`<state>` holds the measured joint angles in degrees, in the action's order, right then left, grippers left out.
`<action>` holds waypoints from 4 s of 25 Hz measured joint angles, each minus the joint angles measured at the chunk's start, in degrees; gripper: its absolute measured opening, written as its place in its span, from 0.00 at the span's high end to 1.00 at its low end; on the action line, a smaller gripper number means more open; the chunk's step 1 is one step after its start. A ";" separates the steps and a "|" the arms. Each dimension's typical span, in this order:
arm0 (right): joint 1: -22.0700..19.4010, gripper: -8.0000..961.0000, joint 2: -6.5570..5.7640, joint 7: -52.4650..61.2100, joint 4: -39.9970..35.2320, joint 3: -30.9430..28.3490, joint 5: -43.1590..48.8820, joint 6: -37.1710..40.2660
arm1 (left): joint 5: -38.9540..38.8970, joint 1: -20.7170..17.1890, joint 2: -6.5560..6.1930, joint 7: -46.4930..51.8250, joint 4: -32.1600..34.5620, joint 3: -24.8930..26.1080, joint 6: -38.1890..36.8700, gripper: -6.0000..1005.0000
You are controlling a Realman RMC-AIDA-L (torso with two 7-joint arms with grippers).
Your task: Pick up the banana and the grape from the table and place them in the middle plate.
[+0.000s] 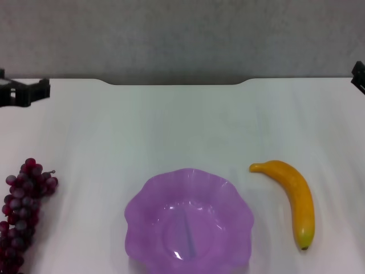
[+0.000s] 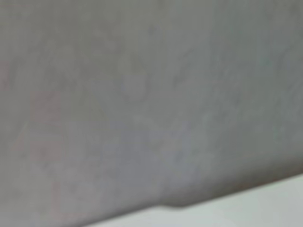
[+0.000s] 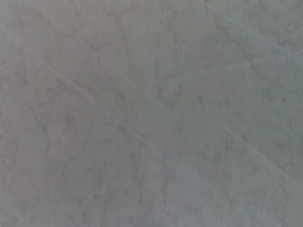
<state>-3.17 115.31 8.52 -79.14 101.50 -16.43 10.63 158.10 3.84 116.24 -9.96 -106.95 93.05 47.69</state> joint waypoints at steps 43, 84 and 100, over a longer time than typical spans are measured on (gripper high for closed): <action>0.45 0.10 -0.09 0.00 0.60 0.18 0.01 -0.07 | 6.60 21.66 -4.07 2.94 38.42 5.18 16.56 0.20; 0.62 0.10 -0.18 0.00 0.66 0.18 0.09 -0.08 | 6.51 24.44 -2.83 0.82 41.02 2.66 18.74 0.57; 0.53 0.10 -0.18 0.00 0.52 0.18 0.09 -0.08 | 6.51 23.29 -2.61 0.82 37.29 2.67 19.46 0.66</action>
<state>-2.64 115.13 8.52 -78.63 101.68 -16.34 10.54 164.62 27.12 113.63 -9.14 -69.65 95.71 67.15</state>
